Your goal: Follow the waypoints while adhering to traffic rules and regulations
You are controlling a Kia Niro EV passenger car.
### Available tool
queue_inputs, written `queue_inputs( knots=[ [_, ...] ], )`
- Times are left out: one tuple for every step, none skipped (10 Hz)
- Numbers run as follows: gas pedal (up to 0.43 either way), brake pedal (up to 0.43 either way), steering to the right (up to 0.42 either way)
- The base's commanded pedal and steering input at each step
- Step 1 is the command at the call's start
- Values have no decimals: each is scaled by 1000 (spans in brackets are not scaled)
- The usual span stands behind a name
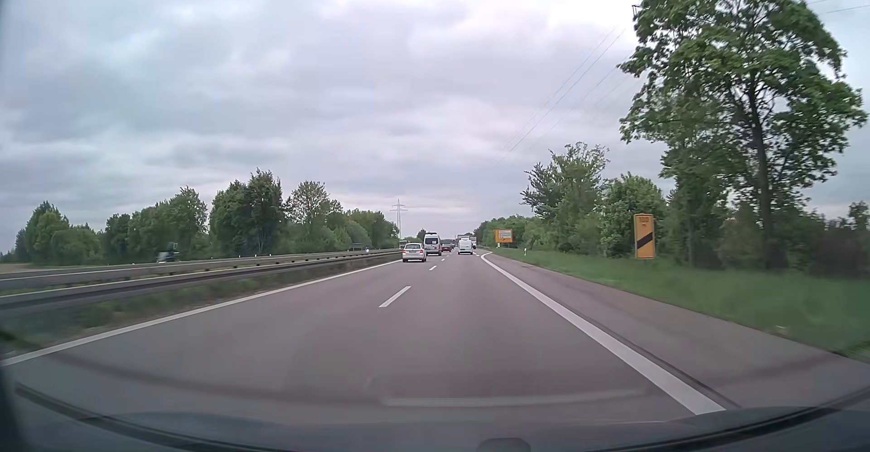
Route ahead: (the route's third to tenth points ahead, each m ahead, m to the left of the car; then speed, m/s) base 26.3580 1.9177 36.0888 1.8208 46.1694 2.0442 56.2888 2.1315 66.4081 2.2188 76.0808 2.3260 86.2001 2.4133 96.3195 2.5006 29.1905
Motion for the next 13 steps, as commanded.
queue_inputs(
  knots=[
    [0,0,-1],
    [0,0,-1],
    [0,0,-2],
    [0,0,-2],
    [0,0,-2],
    [20,0,-3],
    [47,0,-3],
    [79,0,-3],
    [98,0,-4],
    [110,0,-5],
    [138,0,-6],
    [138,0,-5],
    [138,0,-6]
  ],
)
